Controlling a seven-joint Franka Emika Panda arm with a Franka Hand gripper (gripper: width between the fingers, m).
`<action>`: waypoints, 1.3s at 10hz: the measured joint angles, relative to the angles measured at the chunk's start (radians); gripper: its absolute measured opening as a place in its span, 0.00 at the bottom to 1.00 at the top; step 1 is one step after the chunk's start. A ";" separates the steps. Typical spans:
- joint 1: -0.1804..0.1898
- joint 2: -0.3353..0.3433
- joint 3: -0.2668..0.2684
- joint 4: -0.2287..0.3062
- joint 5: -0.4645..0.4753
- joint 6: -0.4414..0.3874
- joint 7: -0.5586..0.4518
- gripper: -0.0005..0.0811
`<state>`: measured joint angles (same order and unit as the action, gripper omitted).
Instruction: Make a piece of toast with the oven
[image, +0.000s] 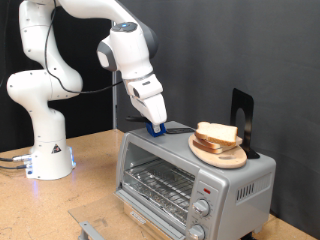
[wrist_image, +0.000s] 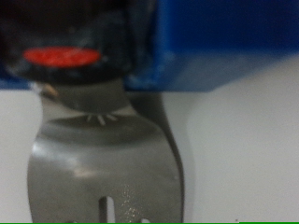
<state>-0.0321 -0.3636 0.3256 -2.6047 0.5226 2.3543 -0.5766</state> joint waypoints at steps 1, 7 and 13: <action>0.000 0.000 0.000 0.000 0.000 0.000 0.000 0.60; -0.003 0.000 0.000 0.000 -0.003 0.000 0.000 0.60; -0.005 0.000 0.003 -0.002 -0.012 0.000 0.010 0.89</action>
<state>-0.0369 -0.3635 0.3282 -2.6064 0.5105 2.3542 -0.5670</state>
